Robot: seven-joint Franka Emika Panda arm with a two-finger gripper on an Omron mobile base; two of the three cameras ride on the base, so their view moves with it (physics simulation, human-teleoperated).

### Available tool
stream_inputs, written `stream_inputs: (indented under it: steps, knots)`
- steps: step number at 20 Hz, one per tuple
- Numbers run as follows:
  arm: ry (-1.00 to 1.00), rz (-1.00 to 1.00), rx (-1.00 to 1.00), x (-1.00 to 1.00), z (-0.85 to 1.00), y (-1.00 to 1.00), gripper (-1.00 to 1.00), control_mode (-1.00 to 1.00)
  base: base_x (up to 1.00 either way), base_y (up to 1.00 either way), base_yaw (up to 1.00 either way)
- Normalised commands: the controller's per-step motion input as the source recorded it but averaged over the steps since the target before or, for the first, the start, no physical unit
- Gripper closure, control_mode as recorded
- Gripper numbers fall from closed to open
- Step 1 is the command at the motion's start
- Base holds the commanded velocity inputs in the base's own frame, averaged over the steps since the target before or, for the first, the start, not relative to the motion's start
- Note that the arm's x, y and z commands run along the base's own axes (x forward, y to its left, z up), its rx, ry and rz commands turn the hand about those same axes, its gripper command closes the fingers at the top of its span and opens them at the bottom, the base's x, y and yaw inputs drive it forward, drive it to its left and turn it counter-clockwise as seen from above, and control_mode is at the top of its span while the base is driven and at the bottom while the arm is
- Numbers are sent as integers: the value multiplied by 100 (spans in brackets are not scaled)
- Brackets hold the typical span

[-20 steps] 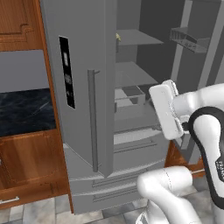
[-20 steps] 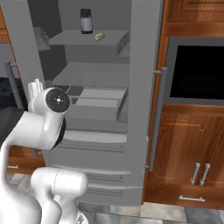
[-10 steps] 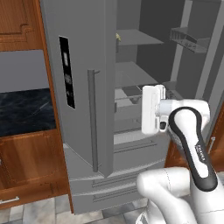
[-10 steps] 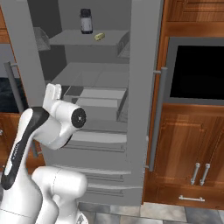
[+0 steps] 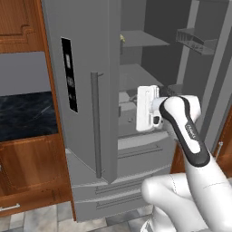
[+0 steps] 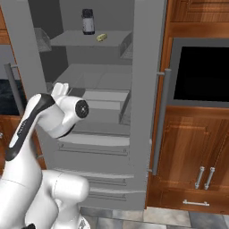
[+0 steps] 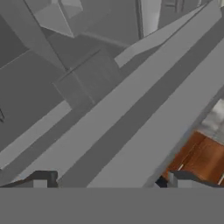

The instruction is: Retrieve the butter from the fridge and place it on a plate on the dining table. Then retrieve the butter knife by the fridge and place it near the plate.

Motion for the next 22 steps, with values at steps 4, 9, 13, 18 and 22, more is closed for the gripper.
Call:
stream_inputs:
  steps: [4,9,13,18,22]
  knots:
    - [18,0,0,42,0,13,-100,-100,0,0,0]
    - [10,2,0,41,-8,34,-100,-100,0,0,0]
    - [9,9,0,23,-17,31,-100,-100,0,0,0]
    - [9,14,0,9,-15,40,-100,-100,0,0,0]
    - [6,13,0,0,-2,69,-100,-100,0,0,0]
